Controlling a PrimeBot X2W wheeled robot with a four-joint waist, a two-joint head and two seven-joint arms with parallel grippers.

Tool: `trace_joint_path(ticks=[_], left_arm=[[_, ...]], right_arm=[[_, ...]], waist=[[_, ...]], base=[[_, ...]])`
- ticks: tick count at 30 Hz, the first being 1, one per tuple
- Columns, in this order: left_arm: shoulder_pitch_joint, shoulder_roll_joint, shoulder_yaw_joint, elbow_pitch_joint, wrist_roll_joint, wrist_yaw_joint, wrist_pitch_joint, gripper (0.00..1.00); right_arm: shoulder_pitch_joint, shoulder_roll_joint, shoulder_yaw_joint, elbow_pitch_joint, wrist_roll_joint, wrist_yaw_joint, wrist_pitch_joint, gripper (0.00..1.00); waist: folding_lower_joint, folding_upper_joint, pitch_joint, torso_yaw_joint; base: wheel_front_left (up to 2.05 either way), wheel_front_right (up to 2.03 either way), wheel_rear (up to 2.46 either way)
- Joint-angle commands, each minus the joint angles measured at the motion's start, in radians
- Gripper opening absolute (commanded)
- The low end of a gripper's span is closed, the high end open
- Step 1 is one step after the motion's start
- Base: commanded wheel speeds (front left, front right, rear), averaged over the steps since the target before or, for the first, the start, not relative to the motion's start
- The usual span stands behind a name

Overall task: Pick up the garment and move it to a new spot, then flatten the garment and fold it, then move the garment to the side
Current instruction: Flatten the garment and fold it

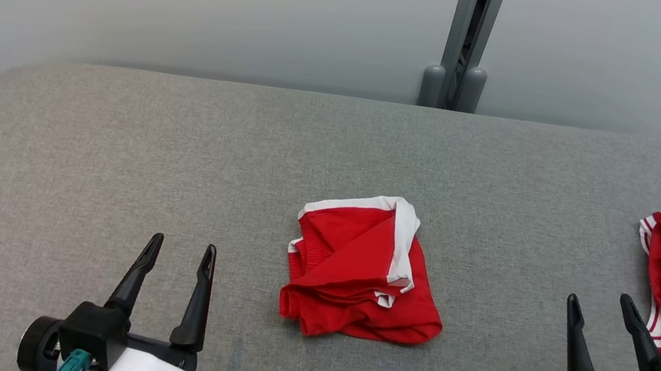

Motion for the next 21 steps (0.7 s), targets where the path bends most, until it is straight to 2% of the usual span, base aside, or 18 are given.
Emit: trace_joint_path(ticks=[1,2,8,21], left_arm=[[-0.016,0.004,-0.002,-0.003,0.003,-0.001,-0.005,1.0],[-0.02,0.004,-0.005,-0.002,0.003,-0.003,-0.005,1.0],[-0.047,0.004,-0.022,0.0,-0.006,-0.009,-0.005,1.0],[-0.106,0.004,-0.068,0.017,-0.021,-0.012,-0.005,1.0]], right_arm=[[-0.001,-0.008,-0.001,0.005,-0.013,-0.001,-0.005,0.26],[-0.009,-0.014,0.003,0.002,-0.019,-0.001,-0.005,0.0],[-0.057,-0.013,0.064,0.047,-0.022,-0.001,-0.005,0.0],[-0.229,-0.07,0.347,0.28,0.086,-0.001,0.047,0.0]], waist=[[0.0,-0.0001,0.009,0.006],[0.0,-0.0001,0.015,0.01],[0.0,-0.0001,0.065,0.041],[0.0,-0.0001,0.156,0.164]], base=[[0.0,0.0,0.0],[0.0,0.0,0.0],[0.0,0.0,0.0],[0.0,0.0,0.0]])
